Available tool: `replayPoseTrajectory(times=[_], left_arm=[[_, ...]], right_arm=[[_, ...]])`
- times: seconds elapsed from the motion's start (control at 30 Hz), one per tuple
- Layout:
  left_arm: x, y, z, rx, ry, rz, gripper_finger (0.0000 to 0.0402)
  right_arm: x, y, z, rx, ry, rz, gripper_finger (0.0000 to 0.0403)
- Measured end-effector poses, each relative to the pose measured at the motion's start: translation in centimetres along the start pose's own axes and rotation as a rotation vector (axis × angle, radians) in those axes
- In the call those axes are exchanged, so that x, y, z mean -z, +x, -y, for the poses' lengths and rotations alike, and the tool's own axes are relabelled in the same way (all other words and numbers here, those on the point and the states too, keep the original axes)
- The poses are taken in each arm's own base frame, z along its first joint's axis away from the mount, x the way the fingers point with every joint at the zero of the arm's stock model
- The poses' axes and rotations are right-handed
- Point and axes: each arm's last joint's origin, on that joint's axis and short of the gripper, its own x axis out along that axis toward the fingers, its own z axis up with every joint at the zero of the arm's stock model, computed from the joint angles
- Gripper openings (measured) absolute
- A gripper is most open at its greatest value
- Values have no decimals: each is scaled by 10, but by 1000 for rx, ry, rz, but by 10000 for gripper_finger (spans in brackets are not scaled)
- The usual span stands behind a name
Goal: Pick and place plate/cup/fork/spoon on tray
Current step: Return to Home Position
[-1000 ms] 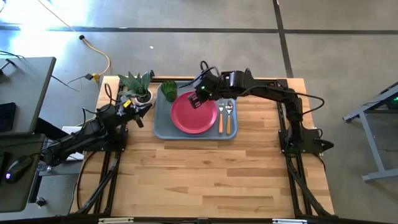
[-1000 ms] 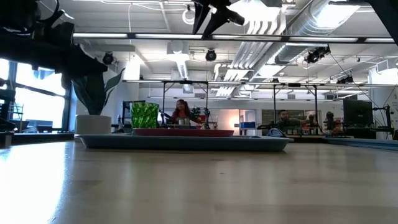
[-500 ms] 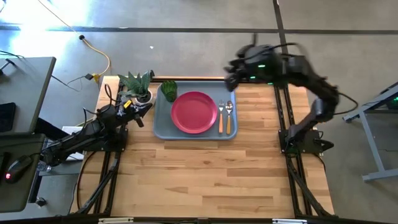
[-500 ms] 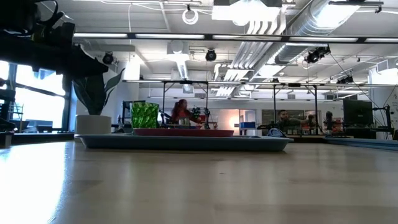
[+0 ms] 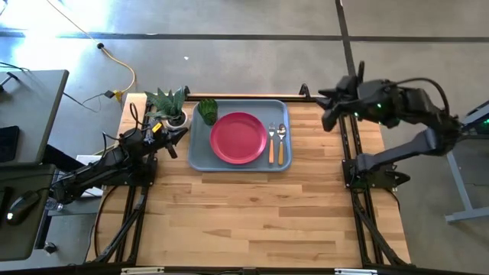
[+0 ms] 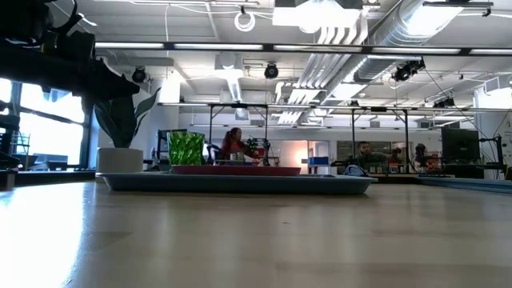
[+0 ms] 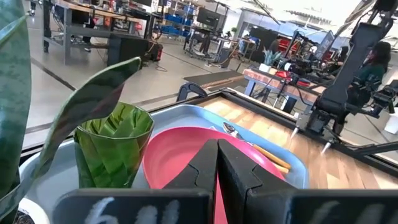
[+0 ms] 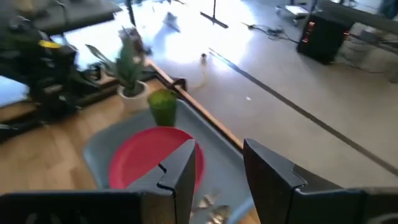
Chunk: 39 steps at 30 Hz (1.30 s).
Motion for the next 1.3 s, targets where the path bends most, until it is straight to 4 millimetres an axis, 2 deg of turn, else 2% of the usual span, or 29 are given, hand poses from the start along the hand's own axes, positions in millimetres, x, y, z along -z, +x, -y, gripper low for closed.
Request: replayPoseTrajectory(times=[0.27,0.67,1.03,1.3], left_arm=[[0,0,0,0,0,0,3],[0,0,0,0,0,0,3],[0,0,0,0,0,0,3],[0,0,0,0,0,0,3]], right_arm=[[66,2,12,-238,68,84,126],[157,30,10,-576,141,204,126],[232,58,11,-694,184,272,126],[271,73,10,-756,237,304,126]])
